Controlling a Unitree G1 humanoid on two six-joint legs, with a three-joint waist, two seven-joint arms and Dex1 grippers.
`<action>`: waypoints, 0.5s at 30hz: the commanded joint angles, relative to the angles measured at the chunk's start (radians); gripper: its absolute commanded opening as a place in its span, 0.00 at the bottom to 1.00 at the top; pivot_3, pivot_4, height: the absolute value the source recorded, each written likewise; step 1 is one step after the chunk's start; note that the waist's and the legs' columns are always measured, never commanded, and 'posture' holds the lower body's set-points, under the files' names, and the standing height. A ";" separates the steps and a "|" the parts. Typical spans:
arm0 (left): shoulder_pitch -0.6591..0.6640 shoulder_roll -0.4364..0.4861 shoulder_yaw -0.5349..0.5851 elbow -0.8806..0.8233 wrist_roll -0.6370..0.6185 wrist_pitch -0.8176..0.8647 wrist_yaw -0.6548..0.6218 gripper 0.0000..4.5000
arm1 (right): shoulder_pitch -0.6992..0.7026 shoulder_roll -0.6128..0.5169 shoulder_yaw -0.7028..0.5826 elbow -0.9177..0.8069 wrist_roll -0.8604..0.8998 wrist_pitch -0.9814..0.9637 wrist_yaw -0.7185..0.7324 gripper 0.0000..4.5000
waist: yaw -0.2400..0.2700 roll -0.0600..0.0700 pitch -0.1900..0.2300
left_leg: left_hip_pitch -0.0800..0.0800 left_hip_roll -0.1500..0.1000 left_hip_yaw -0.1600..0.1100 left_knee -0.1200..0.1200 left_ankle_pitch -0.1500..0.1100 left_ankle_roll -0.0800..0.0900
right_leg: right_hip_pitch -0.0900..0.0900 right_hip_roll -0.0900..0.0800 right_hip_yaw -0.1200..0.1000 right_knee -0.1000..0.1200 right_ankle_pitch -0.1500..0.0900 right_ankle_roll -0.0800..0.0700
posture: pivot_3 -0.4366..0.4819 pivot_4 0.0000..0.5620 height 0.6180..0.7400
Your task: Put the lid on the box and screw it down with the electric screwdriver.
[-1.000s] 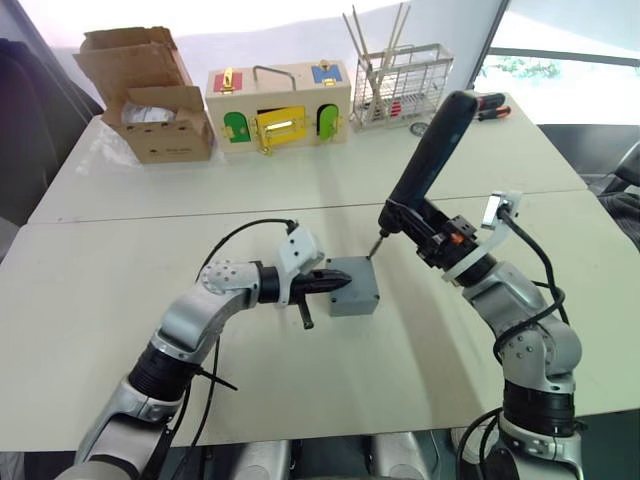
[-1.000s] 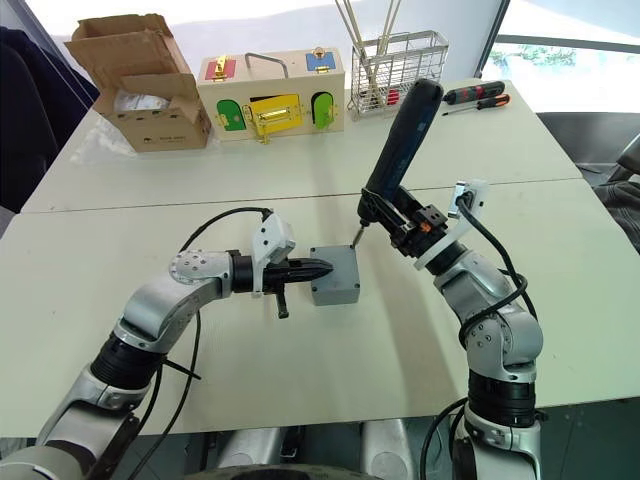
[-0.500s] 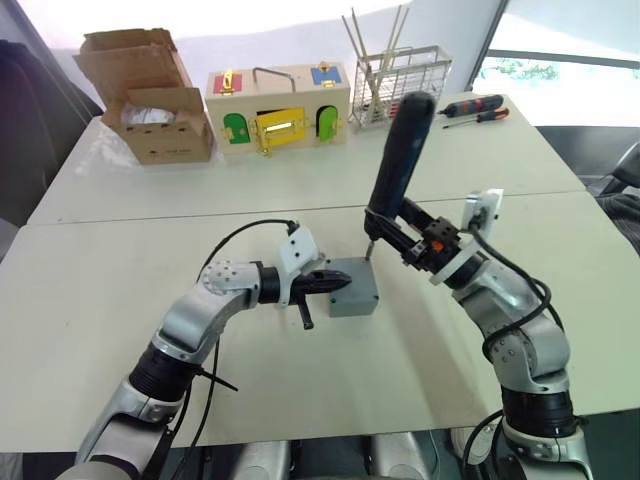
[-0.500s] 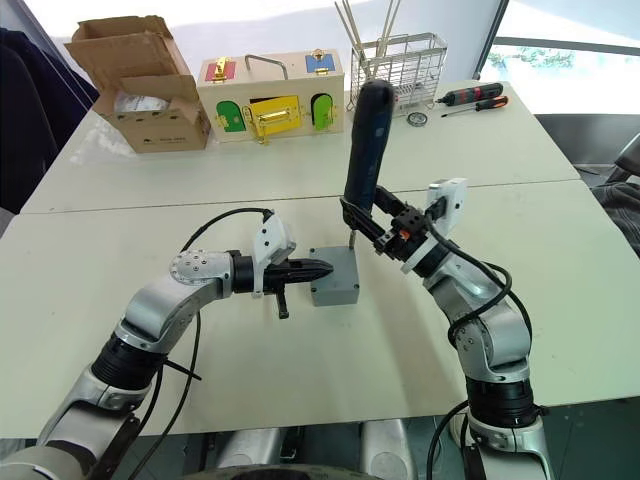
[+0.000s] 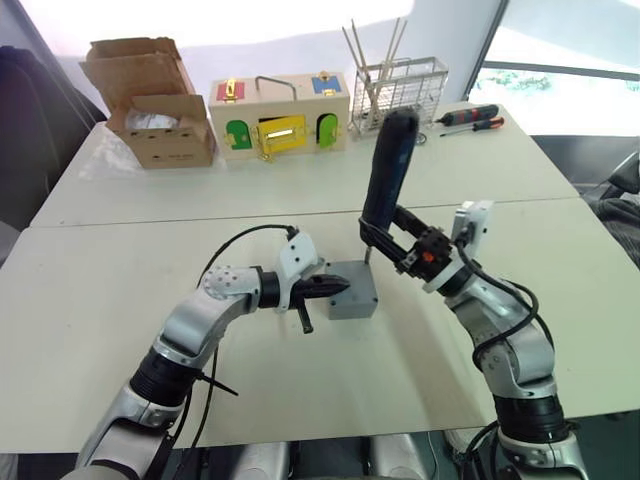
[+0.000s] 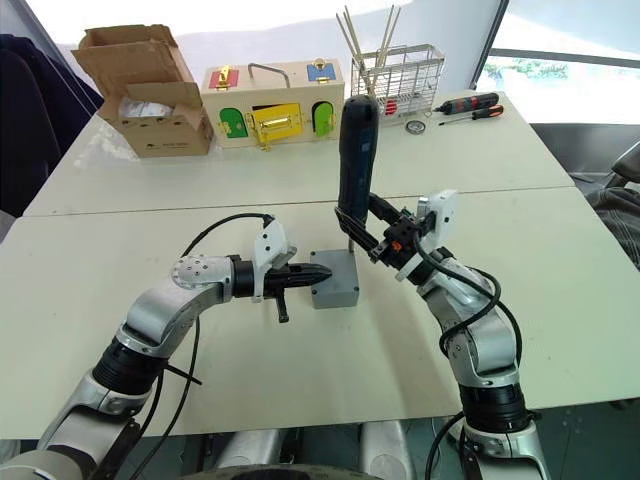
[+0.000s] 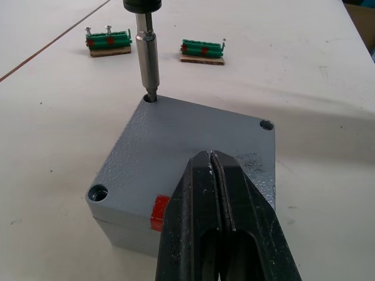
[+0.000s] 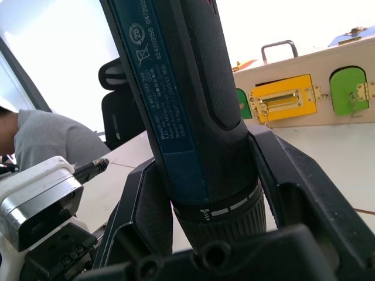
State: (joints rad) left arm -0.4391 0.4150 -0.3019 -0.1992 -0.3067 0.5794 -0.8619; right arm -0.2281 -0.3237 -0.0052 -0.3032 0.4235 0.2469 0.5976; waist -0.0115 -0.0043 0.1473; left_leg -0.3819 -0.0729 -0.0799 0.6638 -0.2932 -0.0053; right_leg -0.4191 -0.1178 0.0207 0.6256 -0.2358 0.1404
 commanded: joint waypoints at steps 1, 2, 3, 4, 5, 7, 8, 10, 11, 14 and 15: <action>0.004 0.001 -0.013 -0.009 0.008 0.003 0.001 0.00 | 0.047 0.000 0.076 0.093 -0.044 0.030 0.025 0.39 | 0.000 0.000 0.000 | 0.003 0.000 0.000 -0.001 0.000 0.000 | 0.004 0.000 0.000 -0.003 0.000 0.000 | 0.48 0.27 0.95; 0.004 0.000 -0.012 -0.009 0.009 0.003 0.000 0.00 | 0.048 0.000 0.088 0.104 -0.058 0.027 0.025 0.39 | -0.001 0.000 -0.001 | 0.008 0.000 0.000 -0.003 -0.001 0.001 | 0.010 0.001 -0.001 -0.008 -0.001 0.000 | 0.48 0.27 0.95; 0.004 -0.001 -0.012 -0.009 0.010 0.004 0.000 0.00 | 0.049 0.003 0.098 0.116 -0.067 0.026 0.024 0.39 | -0.001 0.000 -0.001 | 0.011 0.000 0.000 -0.005 -0.001 0.001 | 0.013 0.001 -0.001 -0.011 -0.001 0.000 | 0.48 0.27 0.95; 0.004 -0.001 -0.012 -0.009 0.011 0.004 0.000 0.00 | 0.050 0.008 0.102 0.122 -0.067 0.027 0.022 0.39 | -0.001 -0.001 -0.002 | 0.011 0.001 -0.001 -0.005 -0.001 0.001 | 0.014 0.001 -0.002 -0.011 -0.001 0.000 | 0.48 0.27 0.95; 0.003 -0.002 -0.011 -0.008 0.012 0.004 0.001 0.00 | 0.051 0.012 0.103 0.129 -0.068 0.029 0.017 0.39 | -0.001 -0.001 -0.003 | 0.011 0.001 -0.001 -0.005 -0.001 0.001 | 0.014 0.001 -0.002 -0.011 -0.001 0.000 | 0.48 0.27 0.95; 0.004 -0.003 -0.009 -0.009 0.014 0.005 0.001 0.00 | 0.053 0.017 0.104 0.140 -0.070 0.026 0.015 0.39 | -0.001 -0.002 -0.005 | 0.011 0.001 -0.001 -0.005 -0.001 0.001 | 0.014 0.001 -0.002 -0.011 -0.001 0.000 | 0.48 0.27 0.95; 0.004 -0.003 -0.009 -0.009 0.014 0.005 0.001 0.00 | 0.053 0.018 0.105 0.144 -0.072 0.024 0.016 0.39 | -0.001 -0.002 -0.006 | 0.011 0.001 -0.001 -0.005 -0.001 0.001 | 0.014 0.001 -0.002 -0.011 -0.001 0.000 | 0.48 0.27 0.95; 0.007 -0.002 -0.007 -0.013 0.014 0.006 0.001 0.00 | 0.065 0.025 0.103 0.153 -0.073 0.020 0.016 0.39 | -0.001 -0.004 -0.008 | 0.011 0.001 -0.001 -0.005 -0.001 0.001 | 0.014 0.001 -0.002 -0.012 -0.001 0.000 | 0.48 0.27 0.95; 0.008 -0.002 -0.007 -0.014 0.013 0.007 0.001 0.00 | 0.070 0.029 0.098 0.158 -0.071 0.019 0.015 0.39 | -0.001 -0.004 -0.009 | 0.011 0.001 -0.001 -0.005 -0.001 0.001 | 0.014 0.001 -0.002 -0.012 -0.001 0.000 | 0.48 0.27 0.95; 0.013 0.000 -0.007 -0.018 0.014 0.008 0.002 0.00 | 0.086 0.044 0.078 0.167 -0.060 0.006 0.009 0.39 | 0.000 -0.004 -0.013 | 0.011 0.001 -0.001 -0.006 -0.001 0.001 | 0.014 0.001 -0.002 -0.012 -0.001 0.000 | 0.48 0.27 0.95; 0.014 0.000 -0.006 -0.019 0.014 0.008 0.002 0.00 | 0.090 0.048 0.072 0.169 -0.057 0.000 0.008 0.39 | 0.000 -0.004 -0.014 | 0.011 0.001 -0.002 -0.006 -0.001 0.001 | 0.014 0.001 -0.002 -0.012 -0.001 0.000 | 0.48 0.27 0.95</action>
State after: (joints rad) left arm -0.4274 0.4124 -0.3073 -0.1979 -0.2924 0.5852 -0.8630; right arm -0.2204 -0.2811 0.0206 -0.2504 0.3772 0.1854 0.5948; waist -0.0119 -0.0087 0.1329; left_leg -0.3710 -0.0718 -0.0814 0.6577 -0.2945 -0.0040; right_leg -0.4053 -0.1167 0.0190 0.6134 -0.2364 0.1408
